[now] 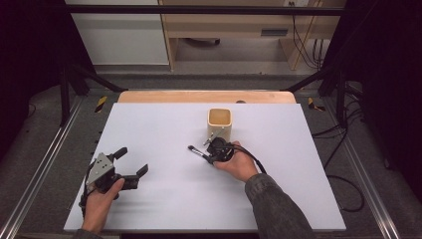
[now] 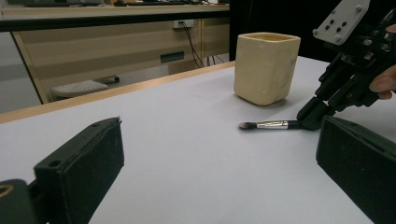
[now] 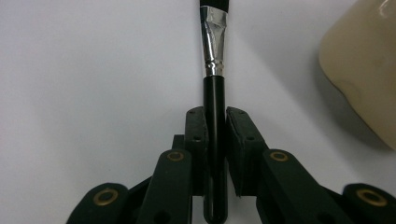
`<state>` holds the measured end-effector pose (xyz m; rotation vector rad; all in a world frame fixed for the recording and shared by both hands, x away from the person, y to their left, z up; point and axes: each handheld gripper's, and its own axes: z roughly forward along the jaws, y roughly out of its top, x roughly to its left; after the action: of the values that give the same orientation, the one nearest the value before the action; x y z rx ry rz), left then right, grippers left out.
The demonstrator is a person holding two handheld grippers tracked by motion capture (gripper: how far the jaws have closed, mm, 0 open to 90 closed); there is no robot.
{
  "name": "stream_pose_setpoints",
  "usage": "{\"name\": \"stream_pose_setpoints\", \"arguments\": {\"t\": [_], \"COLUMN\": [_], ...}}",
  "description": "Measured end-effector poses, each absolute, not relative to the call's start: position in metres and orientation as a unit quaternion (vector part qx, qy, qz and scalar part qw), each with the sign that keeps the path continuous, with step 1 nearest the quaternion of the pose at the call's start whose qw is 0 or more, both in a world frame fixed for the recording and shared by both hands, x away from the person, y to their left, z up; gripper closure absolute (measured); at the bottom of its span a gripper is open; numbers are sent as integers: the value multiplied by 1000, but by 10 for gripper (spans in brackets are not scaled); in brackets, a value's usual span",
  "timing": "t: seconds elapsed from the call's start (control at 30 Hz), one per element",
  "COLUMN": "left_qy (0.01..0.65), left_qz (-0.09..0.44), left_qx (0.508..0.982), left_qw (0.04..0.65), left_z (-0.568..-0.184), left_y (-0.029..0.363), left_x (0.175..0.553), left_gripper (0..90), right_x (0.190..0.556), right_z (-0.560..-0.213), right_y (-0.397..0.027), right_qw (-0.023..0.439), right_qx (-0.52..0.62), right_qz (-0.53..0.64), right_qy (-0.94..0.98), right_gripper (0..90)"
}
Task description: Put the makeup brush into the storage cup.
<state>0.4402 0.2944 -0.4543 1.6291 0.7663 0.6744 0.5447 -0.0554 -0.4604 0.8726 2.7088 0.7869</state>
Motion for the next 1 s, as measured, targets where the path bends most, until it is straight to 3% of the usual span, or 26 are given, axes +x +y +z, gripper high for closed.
{"name": "stream_pose_setpoints", "arguments": {"t": [0.5,1.0], "left_qy": [325,316], "left_qz": [287,281], "left_qx": [695,701], "left_qw": [574,574], "left_z": [-454,-454], "left_y": [293,286], "left_x": [440,439], "left_gripper": [6,6], "right_x": [537,516], "right_z": [-457,-444], "right_y": [-61,-96], "right_qw": [95,114], "right_qx": [294,313], "right_qz": [282,382], "right_qy": [908,862], "right_gripper": [795,795]}}
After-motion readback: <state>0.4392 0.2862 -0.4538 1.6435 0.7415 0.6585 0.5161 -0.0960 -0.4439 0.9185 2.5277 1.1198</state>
